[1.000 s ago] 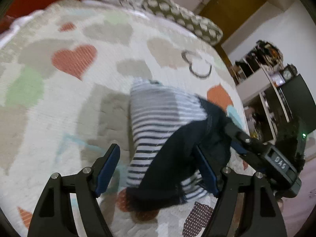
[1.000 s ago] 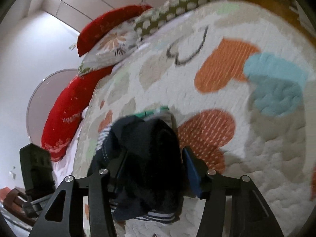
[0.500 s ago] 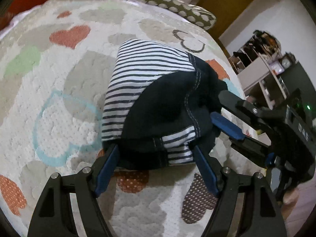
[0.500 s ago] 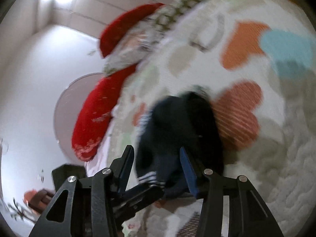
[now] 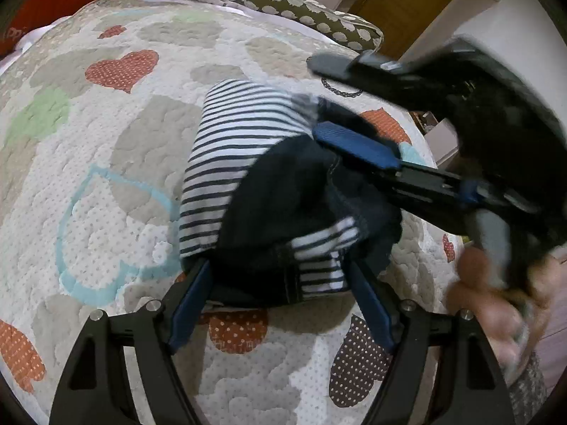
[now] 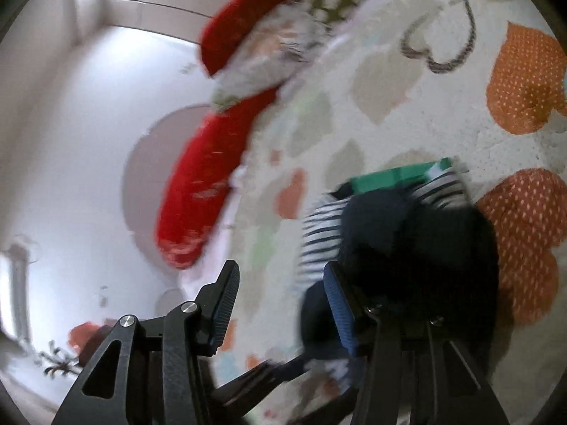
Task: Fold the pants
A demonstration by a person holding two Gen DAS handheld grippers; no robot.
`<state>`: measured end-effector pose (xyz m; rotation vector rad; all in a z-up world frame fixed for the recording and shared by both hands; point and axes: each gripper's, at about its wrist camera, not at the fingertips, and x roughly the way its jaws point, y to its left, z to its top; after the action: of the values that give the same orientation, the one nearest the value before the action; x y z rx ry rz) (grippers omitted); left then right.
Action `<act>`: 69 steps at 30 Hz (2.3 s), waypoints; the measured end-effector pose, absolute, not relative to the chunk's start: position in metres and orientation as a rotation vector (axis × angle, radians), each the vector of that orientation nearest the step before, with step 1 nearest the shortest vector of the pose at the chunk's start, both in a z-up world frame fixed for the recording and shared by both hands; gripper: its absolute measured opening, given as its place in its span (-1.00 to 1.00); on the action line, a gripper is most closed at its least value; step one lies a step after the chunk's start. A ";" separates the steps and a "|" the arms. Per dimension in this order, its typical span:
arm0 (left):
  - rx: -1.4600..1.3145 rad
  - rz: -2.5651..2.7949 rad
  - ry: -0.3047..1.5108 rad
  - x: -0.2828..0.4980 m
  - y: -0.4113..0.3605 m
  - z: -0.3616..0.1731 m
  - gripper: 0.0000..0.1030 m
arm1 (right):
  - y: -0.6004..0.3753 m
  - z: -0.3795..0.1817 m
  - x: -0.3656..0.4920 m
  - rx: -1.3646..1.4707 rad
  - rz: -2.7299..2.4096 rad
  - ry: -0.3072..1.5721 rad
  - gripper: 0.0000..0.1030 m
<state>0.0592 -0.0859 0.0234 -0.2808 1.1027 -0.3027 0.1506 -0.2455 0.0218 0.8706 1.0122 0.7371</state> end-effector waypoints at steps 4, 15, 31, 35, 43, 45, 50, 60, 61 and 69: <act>-0.308 -0.336 1.096 0.060 -0.082 0.023 0.56 | -0.259 0.018 0.152 0.873 0.548 0.941 0.04; -0.297 -0.269 0.980 0.010 -0.062 0.061 0.56 | -0.309 0.051 0.092 0.751 0.307 0.794 0.29; 0.027 0.140 0.360 -0.118 -0.068 0.160 1.00 | -0.285 0.041 -0.044 0.484 0.252 0.812 0.31; -0.026 0.111 0.403 -0.130 -0.058 0.169 1.00 | -0.281 0.048 -0.072 0.418 0.227 0.789 0.33; -0.075 0.056 0.620 -0.115 -0.055 0.141 1.00 | -0.260 0.042 -0.099 0.282 0.224 0.816 0.43; -0.058 0.069 0.666 -0.112 -0.059 0.132 1.00 | -0.257 0.036 -0.100 0.280 0.227 0.840 0.43; -0.040 0.071 0.739 -0.110 -0.064 0.114 1.00 | -0.244 0.027 -0.106 0.229 0.235 0.858 0.43; -0.051 0.043 0.813 -0.106 -0.066 0.103 1.00 | -0.230 0.021 -0.108 0.156 0.236 0.870 0.45; -0.056 0.039 0.824 -0.105 -0.065 0.102 1.00 | -0.230 0.021 -0.108 0.156 0.234 0.870 0.45; -0.053 0.030 0.866 -0.101 -0.066 0.095 1.00 | -0.232 0.018 -0.106 0.159 0.222 0.881 0.47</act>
<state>-0.1008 -0.0664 0.0952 -0.0526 0.8664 0.0301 -0.1058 -0.2316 0.0183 0.1587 0.8806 0.2222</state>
